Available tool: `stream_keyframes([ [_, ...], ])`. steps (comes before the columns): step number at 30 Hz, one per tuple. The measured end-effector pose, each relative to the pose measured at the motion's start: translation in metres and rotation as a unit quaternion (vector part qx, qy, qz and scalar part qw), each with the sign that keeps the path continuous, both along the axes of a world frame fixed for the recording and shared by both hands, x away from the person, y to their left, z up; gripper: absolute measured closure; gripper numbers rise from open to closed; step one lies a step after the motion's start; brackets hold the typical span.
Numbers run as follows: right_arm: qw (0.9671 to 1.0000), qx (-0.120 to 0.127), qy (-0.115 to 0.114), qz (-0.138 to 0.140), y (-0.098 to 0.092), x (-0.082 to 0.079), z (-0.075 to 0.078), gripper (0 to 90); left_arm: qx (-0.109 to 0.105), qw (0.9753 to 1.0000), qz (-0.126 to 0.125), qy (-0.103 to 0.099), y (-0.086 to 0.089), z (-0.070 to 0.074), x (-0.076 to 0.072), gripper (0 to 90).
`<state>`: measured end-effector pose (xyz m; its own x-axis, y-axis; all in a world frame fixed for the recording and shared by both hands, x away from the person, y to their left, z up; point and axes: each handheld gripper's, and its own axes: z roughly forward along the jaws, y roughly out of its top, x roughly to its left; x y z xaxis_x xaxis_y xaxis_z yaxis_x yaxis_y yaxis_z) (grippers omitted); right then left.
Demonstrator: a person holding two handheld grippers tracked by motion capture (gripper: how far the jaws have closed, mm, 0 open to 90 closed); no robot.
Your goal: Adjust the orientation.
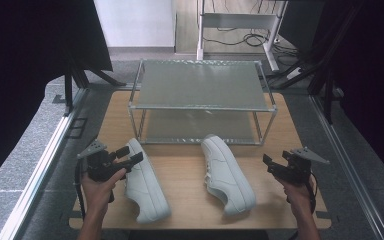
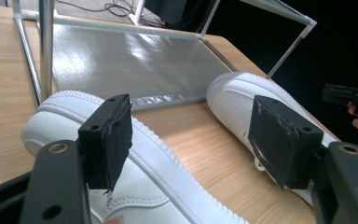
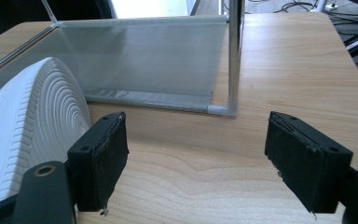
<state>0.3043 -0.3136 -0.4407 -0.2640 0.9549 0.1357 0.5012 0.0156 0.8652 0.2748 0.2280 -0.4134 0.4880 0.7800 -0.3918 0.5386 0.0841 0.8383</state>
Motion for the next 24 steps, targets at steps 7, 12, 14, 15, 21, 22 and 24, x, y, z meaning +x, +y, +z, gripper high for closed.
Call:
stream_keyframes([
  [7,0.9999,0.01,0.01,-0.007,0.001,0.001,0.006,22.4,-0.013,0.9998,-0.001,0.017,-0.002,-0.003,-0.001,31.9],
  [12,0.9999,0.001,0.01,0.001,0.01,0.002,0.011,23.1,-0.016,0.9998,-0.006,0.014,0.0,0.001,-0.003,34.7],
  [14,1.0,-0.003,0.002,0.005,0.013,0.001,0.012,24.1,-0.016,0.9996,-0.002,0.022,0.0,0.001,-0.003,37.8],
  [15,1.0,-0.005,-0.007,0.004,0.014,0.0,0.013,25.7,-0.012,0.9995,0.003,0.03,0.0,0.001,-0.003,41.4],
  [21,0.9989,-0.019,-0.037,0.022,0.021,-0.002,0.014,27.3,-0.005,0.9996,-0.005,0.027,-0.006,0.007,-0.01,57.5],
  [22,0.9989,-0.015,-0.036,0.025,0.021,-0.002,0.014,28.1,-0.004,0.9997,-0.01,0.023,-0.007,0.009,-0.012,60.2],
  [24,0.999,-0.005,-0.03,0.032,0.021,-0.002,0.013,29.0,0.001,0.9998,-0.014,0.017,-0.008,0.014,-0.016,65.4],
])
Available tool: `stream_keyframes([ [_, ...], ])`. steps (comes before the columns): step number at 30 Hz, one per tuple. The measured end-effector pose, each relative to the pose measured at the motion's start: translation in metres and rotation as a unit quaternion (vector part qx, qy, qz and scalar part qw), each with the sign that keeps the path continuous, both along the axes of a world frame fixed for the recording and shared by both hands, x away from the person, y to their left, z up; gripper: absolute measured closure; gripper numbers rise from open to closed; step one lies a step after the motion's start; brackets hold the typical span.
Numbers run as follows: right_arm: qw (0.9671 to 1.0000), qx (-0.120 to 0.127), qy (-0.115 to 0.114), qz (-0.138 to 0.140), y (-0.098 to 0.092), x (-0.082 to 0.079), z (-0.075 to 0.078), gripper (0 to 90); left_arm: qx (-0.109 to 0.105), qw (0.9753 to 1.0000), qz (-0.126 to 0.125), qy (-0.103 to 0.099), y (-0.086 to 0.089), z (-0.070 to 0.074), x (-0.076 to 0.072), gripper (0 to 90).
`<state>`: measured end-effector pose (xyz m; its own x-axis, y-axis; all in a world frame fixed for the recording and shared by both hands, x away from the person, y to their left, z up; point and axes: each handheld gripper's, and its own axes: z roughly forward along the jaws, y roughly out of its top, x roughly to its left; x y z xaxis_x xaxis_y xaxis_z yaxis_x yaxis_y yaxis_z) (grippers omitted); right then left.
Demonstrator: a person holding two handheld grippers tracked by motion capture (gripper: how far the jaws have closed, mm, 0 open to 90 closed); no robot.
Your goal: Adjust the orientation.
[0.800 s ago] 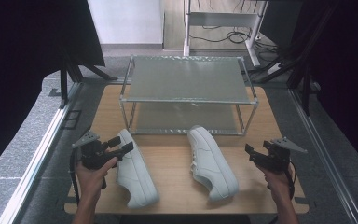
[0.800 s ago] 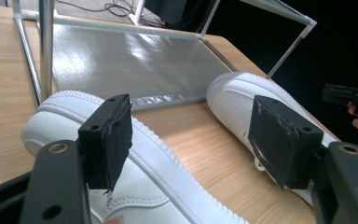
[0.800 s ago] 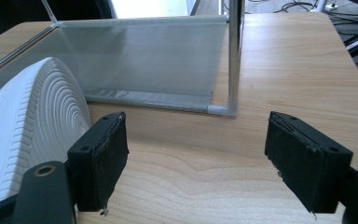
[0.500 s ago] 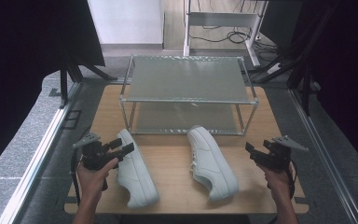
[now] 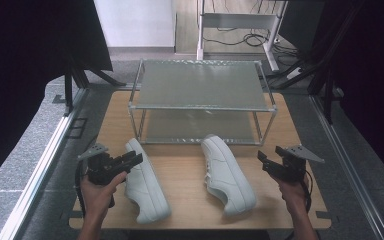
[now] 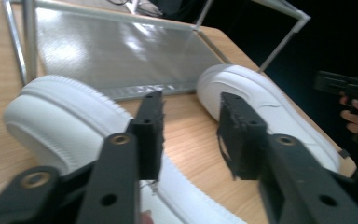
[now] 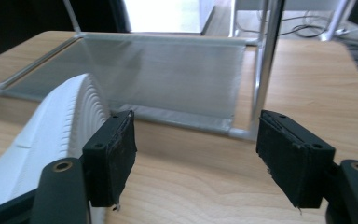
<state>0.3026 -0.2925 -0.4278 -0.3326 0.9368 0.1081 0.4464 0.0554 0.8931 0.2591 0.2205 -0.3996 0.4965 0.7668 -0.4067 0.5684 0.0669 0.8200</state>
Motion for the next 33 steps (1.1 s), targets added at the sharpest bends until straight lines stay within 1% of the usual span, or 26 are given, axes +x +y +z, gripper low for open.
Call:
stream_keyframes([
  [3,1.0,0.001,0.001,0.006,0.0,-0.001,-0.002,29.9,0.003,1.0,0.007,-0.006,0.003,0.004,-0.003,70.3],
  [4,1.0,0.004,0.001,0.006,-0.001,-0.001,-0.002,30.3,0.003,0.9999,0.008,-0.006,0.004,0.003,-0.003,74.3],
  [5,1.0,0.007,0.0,0.006,-0.002,-0.001,-0.002,30.6,0.003,1.0,0.008,-0.005,0.005,0.003,-0.003,74.3],
  [9,0.9997,0.023,-0.004,0.003,-0.006,0.0,-0.001,32.0,0.003,0.9999,0.015,0.003,0.01,-0.001,-0.009,79.4],
  [12,0.9995,0.03,-0.003,0.0,-0.008,0.0,-0.001,33.5,0.0,0.9998,0.021,0.005,0.019,-0.003,-0.017,81.0],
  [14,0.9995,0.032,-0.002,-0.002,-0.008,-0.001,-0.001,34.2,-0.001,0.9997,0.024,0.011,0.025,-0.006,-0.023,81.9],
  [18,0.9995,0.032,-0.001,-0.003,-0.01,0.0,-0.005,35.8,0.002,0.9992,0.033,0.023,0.031,-0.013,-0.033,82.6],
  [21,0.9995,0.031,0.003,-0.009,-0.011,0.002,-0.008,36.0,0.006,0.999,0.036,0.025,0.032,-0.018,-0.041,82.5],
  [24,0.9994,0.031,0.008,-0.01,-0.011,0.002,-0.011,36.5,0.01,0.9989,0.032,0.034,0.031,-0.025,-0.049,82.7],
  [26,0.9995,0.03,0.008,-0.011,-0.01,0.001,-0.011,36.6,0.019,0.9985,0.026,0.045,0.028,-0.031,-0.055,82.8],
  [27,0.9995,0.03,0.008,-0.011,-0.01,0.001,-0.011,36.7,0.025,0.998,0.021,0.053,0.028,-0.036,-0.058,82.8],
  [29,0.9994,0.03,0.009,-0.012,-0.011,0.001,-0.011,36.6,0.027,0.9973,0.016,0.066,0.027,-0.044,-0.062,82.8],
  [30,0.9994,0.031,0.01,-0.014,-0.011,0.001,-0.011,36.7,0.026,0.9968,0.012,0.075,0.027,-0.049,-0.064,82.8],
  [33,0.9993,0.031,0.013,-0.015,-0.011,0.001,-0.012,36.9,0.024,0.9958,0.01,0.088,0.027,-0.057,-0.07,83.0],
])
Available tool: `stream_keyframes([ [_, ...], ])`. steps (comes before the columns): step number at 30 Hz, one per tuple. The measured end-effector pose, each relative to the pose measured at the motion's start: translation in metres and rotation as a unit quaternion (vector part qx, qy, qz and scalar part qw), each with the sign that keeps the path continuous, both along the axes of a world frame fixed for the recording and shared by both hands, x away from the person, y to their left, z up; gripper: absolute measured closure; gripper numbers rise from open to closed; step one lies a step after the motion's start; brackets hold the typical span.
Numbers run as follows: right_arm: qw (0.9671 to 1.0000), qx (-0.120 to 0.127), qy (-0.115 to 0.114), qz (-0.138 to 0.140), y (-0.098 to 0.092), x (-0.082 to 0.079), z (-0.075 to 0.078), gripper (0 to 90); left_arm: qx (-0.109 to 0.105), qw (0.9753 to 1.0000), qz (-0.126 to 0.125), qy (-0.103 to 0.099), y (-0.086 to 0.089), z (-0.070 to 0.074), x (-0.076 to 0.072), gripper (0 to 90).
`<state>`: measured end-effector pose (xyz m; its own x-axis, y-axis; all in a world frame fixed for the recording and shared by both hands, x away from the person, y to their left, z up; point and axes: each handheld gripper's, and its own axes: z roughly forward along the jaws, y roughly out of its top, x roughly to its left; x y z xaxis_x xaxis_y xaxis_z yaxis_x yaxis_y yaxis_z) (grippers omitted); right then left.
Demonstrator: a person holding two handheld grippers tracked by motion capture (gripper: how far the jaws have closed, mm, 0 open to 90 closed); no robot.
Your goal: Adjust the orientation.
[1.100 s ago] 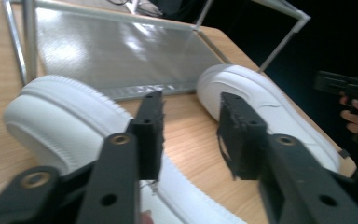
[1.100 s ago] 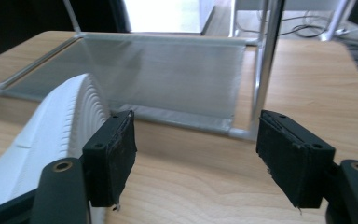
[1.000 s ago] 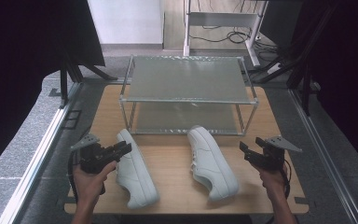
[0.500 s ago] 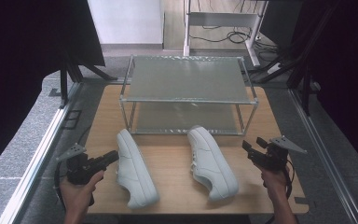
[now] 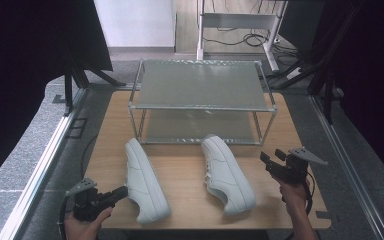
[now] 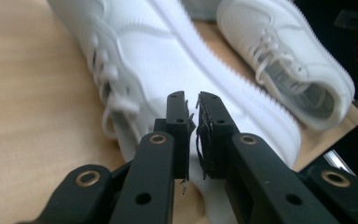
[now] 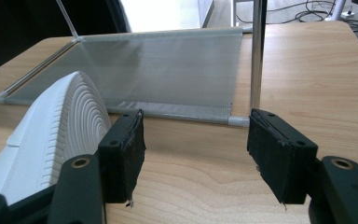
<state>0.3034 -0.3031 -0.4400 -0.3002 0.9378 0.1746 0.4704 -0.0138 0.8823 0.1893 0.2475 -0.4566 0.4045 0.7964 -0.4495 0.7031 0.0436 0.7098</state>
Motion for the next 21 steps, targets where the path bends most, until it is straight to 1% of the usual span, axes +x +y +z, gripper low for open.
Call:
stream_keyframes([
  [2,1.0,-0.001,0.004,0.001,0.0,0.0,-0.001,37.2,0.005,0.9999,-0.01,0.007,-0.003,-0.003,-0.006,83.1],
  [4,1.0,-0.002,0.005,-0.002,0.0,0.0,-0.002,37.3,0.012,0.9997,-0.017,0.014,-0.006,-0.006,-0.009,83.0],
  [8,0.9999,0.0,0.009,-0.005,-0.001,0.001,-0.003,37.4,0.02,0.9987,-0.032,0.033,-0.016,-0.017,-0.008,82.9],
  [9,0.9999,0.0,0.01,-0.006,-0.001,0.002,-0.004,37.4,0.016,0.9988,-0.033,0.032,-0.018,-0.018,-0.007,83.0],
  [11,0.9999,0.0,0.012,-0.006,-0.001,0.001,-0.004,37.4,0.006,0.9988,-0.039,0.03,-0.019,-0.016,-0.004,83.6],
  [12,0.9999,-0.001,0.013,-0.007,0.0,0.001,-0.005,37.4,0.006,0.9988,-0.039,0.028,-0.02,-0.014,-0.003,83.7],
  [13,0.9999,0.0,0.013,-0.008,0.0,0.002,-0.005,37.5,0.012,0.9988,-0.039,0.026,-0.021,-0.012,-0.001,83.6],
  [15,0.9999,0.001,0.014,-0.007,0.0,0.002,-0.005,37.5,0.014,0.9988,-0.041,0.025,-0.022,-0.01,0.001,83.6],
  [18,0.9999,0.0,0.013,-0.007,0.0,0.002,-0.005,37.5,0.011,0.9989,-0.04,0.022,-0.023,-0.008,0.005,83.6],
  [21,0.9998,0.002,0.016,-0.011,-0.001,0.003,-0.005,37.6,0.008,0.9987,-0.045,0.021,-0.025,-0.007,0.008,83.5],
])
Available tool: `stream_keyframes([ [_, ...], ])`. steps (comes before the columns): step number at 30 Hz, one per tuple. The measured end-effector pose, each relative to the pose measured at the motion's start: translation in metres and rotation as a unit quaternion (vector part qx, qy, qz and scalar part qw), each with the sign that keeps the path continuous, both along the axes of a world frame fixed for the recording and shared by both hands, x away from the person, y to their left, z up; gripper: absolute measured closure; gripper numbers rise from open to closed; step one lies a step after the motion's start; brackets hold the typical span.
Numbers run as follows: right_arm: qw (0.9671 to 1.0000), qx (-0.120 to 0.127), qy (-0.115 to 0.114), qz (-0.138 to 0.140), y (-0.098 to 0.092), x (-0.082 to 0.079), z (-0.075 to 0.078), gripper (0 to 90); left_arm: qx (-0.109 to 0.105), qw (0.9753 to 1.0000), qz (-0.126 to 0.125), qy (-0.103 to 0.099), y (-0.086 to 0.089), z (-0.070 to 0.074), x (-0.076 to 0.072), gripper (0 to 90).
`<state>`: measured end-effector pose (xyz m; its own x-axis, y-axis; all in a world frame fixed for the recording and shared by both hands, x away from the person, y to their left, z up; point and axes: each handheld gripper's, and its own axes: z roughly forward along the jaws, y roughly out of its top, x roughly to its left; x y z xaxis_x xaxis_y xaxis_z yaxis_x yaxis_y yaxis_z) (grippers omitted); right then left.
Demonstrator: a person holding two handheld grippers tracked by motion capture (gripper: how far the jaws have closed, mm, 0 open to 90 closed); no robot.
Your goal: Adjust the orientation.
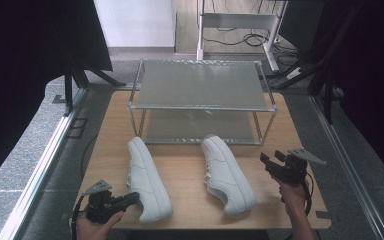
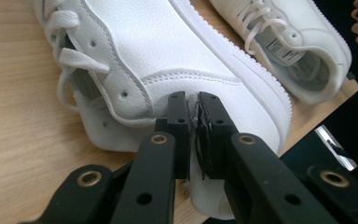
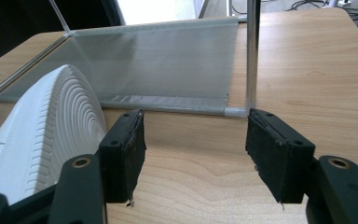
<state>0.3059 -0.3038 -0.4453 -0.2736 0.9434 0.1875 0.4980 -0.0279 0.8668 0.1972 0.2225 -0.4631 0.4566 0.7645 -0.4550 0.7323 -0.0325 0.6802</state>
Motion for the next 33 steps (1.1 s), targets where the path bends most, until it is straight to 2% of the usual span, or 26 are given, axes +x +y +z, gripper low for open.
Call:
stream_keyframes([
  [4,1.0,0.001,0.003,0.001,0.0,0.0,-0.001,37.6,-0.013,0.9999,-0.004,-0.005,-0.004,0.002,0.005,83.8],
  [9,1.0,0.0,0.004,0.001,0.001,0.0,-0.001,37.7,-0.024,0.9993,-0.023,-0.015,-0.013,0.009,0.015,84.5],
  [12,1.0,-0.001,0.004,0.0,0.0,0.0,-0.002,37.7,-0.034,0.9985,-0.036,-0.023,-0.022,0.015,0.023,85.0],
  [14,1.0,-0.005,0.005,-0.003,0.0,0.001,-0.003,37.6,-0.033,0.9977,-0.052,-0.03,-0.034,0.02,0.031,85.4],
  [16,0.9999,-0.006,0.007,-0.006,0.0,0.001,-0.004,37.6,-0.02,0.9973,-0.063,-0.033,-0.05,0.023,0.043,85.1],
  [17,0.9999,-0.006,0.008,-0.006,-0.001,0.001,-0.004,37.5,0.007,0.9971,-0.066,-0.036,-0.061,0.023,0.051,83.6],
  [18,0.9999,-0.007,0.009,-0.007,-0.002,0.001,-0.004,37.5,0.016,0.9966,-0.072,-0.035,-0.069,0.022,0.057,83.7],
  [19,0.9999,-0.007,0.01,-0.007,-0.003,0.0,-0.004,37.5,0.015,0.9962,-0.08,-0.032,-0.077,0.02,0.063,83.8],
  [21,0.9999,-0.008,0.009,-0.01,-0.005,0.0,-0.005,37.5,0.027,0.9947,-0.095,-0.028,-0.09,0.019,0.072,84.0],
  [23,0.9998,-0.007,0.011,-0.014,-0.007,0.0,-0.006,37.5,0.031,0.9939,-0.103,-0.025,-0.098,0.02,0.078,84.0],
  [28,0.9997,0.002,0.012,-0.019,-0.01,0.001,-0.007,37.6,0.03,0.9926,-0.112,-0.035,-0.11,0.027,0.08,84.3],
  [33,0.9998,-0.002,0.012,-0.015,-0.007,0.0,-0.007,37.6,0.035,0.9925,-0.113,-0.03,-0.118,0.02,0.086,84.6],
])
